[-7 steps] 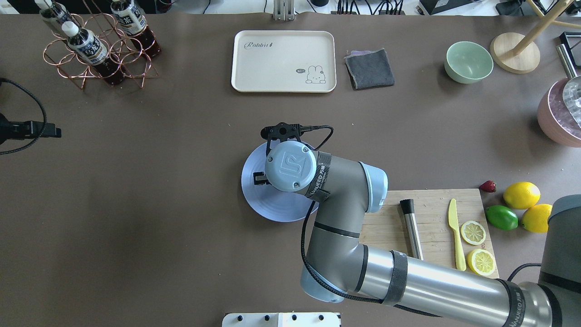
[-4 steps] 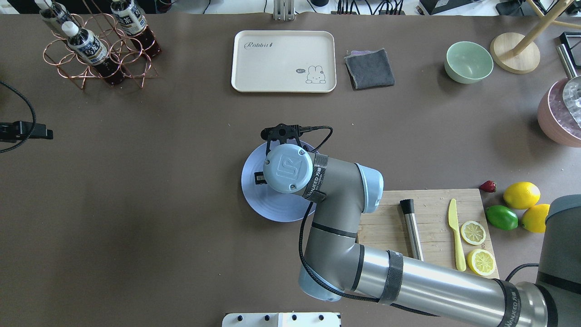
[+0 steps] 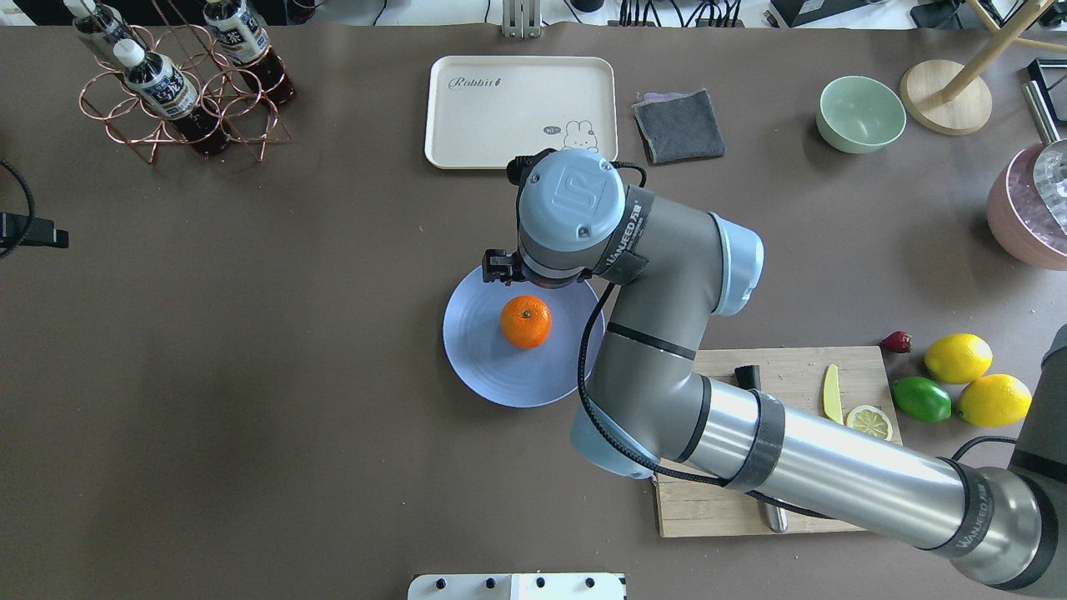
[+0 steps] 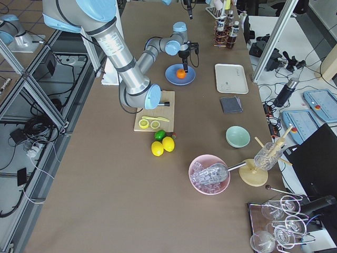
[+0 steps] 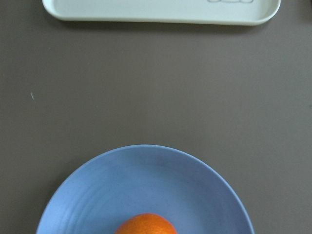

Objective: Pick orange to plate

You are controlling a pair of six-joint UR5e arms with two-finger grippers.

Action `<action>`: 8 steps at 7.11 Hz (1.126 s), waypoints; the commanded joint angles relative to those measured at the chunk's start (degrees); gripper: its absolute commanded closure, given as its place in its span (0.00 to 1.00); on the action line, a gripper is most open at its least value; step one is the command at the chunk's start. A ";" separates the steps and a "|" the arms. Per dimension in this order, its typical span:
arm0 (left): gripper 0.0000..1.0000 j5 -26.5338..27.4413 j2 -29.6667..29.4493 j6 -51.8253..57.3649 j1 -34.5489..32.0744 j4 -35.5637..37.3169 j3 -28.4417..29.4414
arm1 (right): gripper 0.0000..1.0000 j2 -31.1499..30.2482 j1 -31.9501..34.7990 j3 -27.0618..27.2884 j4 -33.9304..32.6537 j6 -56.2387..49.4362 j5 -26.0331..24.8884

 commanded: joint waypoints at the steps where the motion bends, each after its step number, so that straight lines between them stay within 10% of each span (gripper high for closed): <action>1: 0.02 -6.10 5.63 16.29 -9.69 1.31 -0.05 | 0.00 -3.82 8.90 11.68 -12.16 -7.55 7.69; 4: 0.02 -7.53 8.20 25.24 -17.39 3.07 2.14 | 0.00 -22.35 23.06 20.33 -11.58 -28.78 16.77; 8: 0.02 -15.05 9.97 35.73 -25.36 3.08 7.41 | 0.00 -35.65 51.06 10.10 -11.67 -68.39 30.99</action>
